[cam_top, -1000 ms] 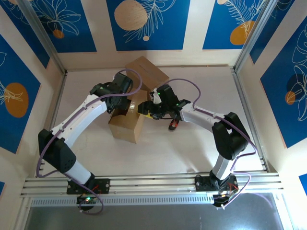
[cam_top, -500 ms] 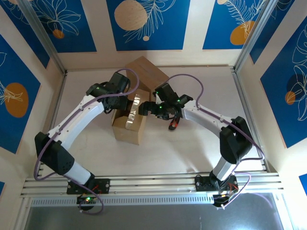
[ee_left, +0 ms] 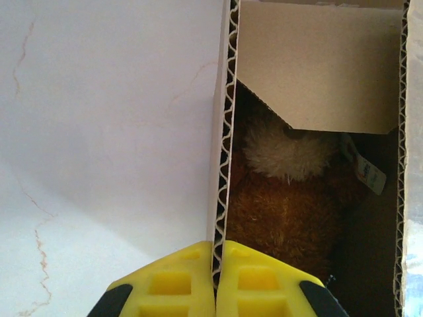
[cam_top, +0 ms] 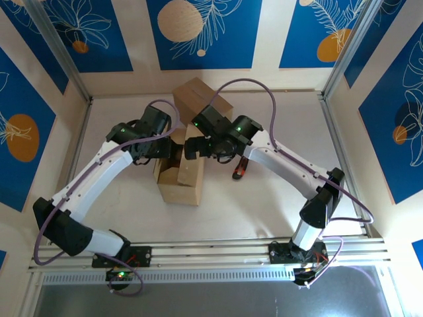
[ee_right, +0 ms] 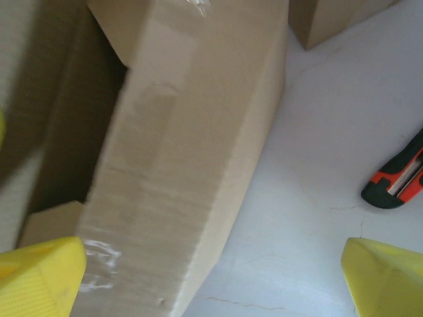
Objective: Unpack the express box
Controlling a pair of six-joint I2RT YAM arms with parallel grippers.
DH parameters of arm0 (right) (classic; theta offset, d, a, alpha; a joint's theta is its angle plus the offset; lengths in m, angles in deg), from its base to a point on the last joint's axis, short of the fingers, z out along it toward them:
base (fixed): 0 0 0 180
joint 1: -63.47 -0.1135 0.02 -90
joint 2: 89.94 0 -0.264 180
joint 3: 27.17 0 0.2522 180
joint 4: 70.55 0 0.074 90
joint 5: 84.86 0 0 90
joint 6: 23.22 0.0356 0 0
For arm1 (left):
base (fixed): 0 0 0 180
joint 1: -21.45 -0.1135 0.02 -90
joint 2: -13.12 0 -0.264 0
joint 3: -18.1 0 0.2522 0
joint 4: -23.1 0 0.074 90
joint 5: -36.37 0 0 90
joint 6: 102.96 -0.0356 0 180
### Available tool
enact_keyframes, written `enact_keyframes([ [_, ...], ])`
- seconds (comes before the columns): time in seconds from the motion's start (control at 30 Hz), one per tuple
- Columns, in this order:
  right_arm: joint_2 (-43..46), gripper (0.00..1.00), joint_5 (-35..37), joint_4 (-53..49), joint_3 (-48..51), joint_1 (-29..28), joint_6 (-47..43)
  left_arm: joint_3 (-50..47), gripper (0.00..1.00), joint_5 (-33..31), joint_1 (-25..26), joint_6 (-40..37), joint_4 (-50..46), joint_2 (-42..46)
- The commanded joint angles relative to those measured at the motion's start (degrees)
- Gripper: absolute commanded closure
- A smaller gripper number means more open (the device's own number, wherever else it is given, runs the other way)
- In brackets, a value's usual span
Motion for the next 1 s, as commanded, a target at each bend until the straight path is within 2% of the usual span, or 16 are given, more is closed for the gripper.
enact_keyframes([
  [0.0, -3.68, 0.01, 2.61, -6.31, -5.65, -0.44, 0.36, -0.60, 1.00, 2.21, 0.40, 2.73, 2.55, 1.42],
  [0.2, -11.37, 0.00, 2.25, -8.60, -12.47, -0.79, 1.44, -2.64, 1.00, 3.75, 0.41, 4.85, 5.20, 2.68],
  [0.4, -17.89, 0.03, 3.42, -11.96, -19.47, -0.89, 1.50, -4.77, 1.00, 5.65, 0.47, 6.18, 7.39, 4.30],
  [0.63, -21.87, 0.08, 4.46, -15.09, -22.55, -1.70, 1.68, -6.47, 1.00, 7.24, 0.38, 7.17, 9.38, 5.41],
  [0.97, -28.39, 0.20, 14.03, -30.89, -35.26, -3.84, 2.09, -6.48, 1.00, 6.89, 0.35, 7.12, 9.30, 5.29],
])
